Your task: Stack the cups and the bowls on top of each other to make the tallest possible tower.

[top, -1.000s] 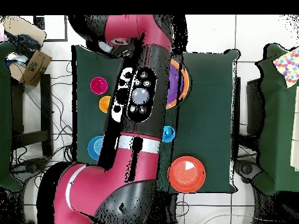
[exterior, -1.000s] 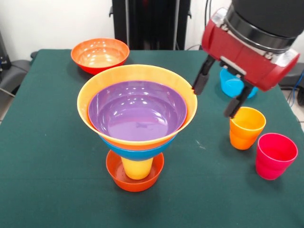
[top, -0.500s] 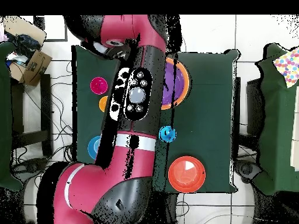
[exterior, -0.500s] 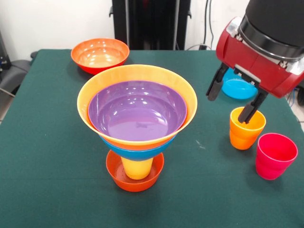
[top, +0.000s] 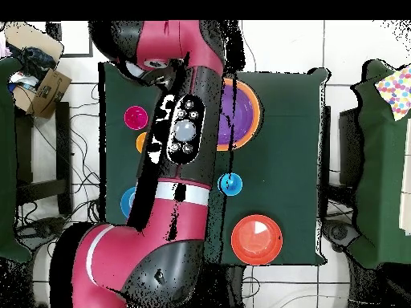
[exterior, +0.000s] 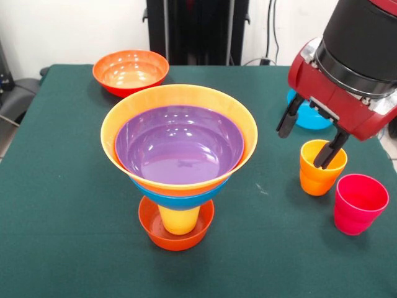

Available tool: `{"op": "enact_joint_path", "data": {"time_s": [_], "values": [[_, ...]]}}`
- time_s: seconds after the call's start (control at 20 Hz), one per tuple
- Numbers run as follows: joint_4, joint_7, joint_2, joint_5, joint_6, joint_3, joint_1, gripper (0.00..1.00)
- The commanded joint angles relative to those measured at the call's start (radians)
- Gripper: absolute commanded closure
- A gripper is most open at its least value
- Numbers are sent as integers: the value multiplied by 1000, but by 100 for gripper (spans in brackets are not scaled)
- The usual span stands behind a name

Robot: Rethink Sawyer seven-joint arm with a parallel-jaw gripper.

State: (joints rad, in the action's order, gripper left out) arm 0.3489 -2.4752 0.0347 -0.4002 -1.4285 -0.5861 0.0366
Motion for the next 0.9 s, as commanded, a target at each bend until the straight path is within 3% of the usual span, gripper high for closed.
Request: {"op": "enact_joint_path", "data": {"time_s": [0.05, 0.5, 0.9], "values": [[133, -309, -20, -3, 56, 47, 28, 0], [211, -238, 25, 11, 78, 99, 50, 0], [400, -66, 110, 33, 194, 168, 77, 0]]}}
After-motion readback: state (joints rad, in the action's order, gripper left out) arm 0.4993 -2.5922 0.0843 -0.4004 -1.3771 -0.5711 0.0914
